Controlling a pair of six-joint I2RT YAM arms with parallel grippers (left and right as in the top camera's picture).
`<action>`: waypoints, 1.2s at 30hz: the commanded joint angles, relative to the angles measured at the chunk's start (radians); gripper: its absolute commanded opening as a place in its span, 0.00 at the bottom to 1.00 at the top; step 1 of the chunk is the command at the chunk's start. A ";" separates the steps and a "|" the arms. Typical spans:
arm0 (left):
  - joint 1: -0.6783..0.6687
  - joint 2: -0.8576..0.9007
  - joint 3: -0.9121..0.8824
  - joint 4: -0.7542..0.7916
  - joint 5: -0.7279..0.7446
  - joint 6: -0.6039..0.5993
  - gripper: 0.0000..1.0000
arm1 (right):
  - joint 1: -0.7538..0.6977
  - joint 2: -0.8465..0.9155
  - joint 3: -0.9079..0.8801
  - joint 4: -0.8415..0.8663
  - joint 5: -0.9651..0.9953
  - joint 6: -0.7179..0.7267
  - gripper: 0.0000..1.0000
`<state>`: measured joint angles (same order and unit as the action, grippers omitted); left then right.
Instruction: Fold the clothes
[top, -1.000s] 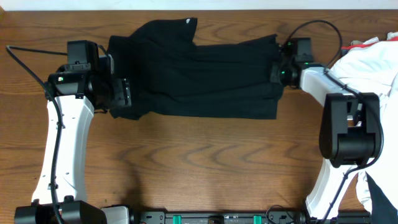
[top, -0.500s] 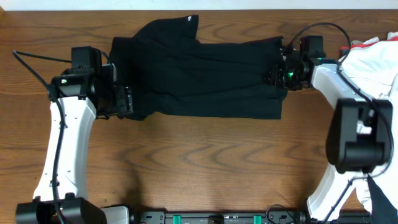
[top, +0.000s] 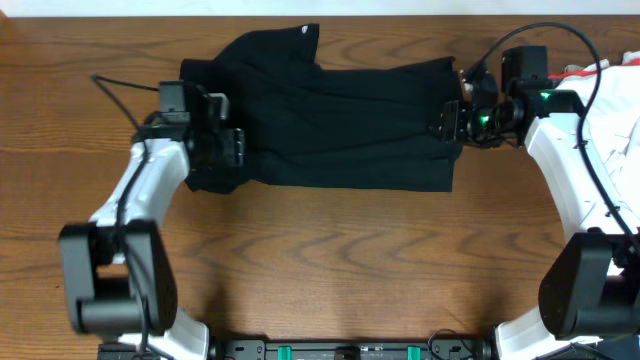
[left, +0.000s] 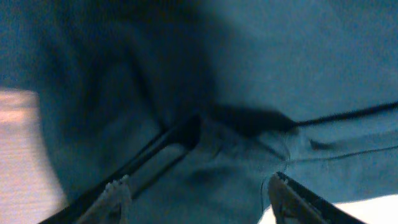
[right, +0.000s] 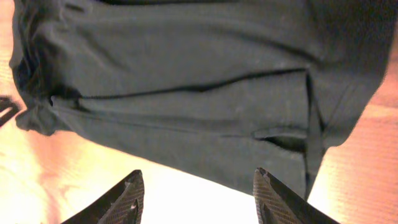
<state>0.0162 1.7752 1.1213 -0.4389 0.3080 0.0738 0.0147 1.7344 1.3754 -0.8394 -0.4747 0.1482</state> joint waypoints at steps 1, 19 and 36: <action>-0.016 0.060 -0.008 0.030 0.024 0.031 0.68 | 0.019 0.001 0.002 -0.013 0.000 -0.008 0.55; -0.021 -0.031 -0.006 0.037 0.016 0.015 0.19 | 0.026 0.001 0.002 -0.042 0.027 -0.034 0.57; -0.068 -0.245 -0.007 -0.468 -0.005 -0.004 0.19 | 0.026 0.001 0.002 -0.099 0.131 -0.045 0.60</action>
<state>-0.0288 1.5265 1.1183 -0.8703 0.3077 0.0799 0.0349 1.7344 1.3750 -0.9413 -0.3561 0.1204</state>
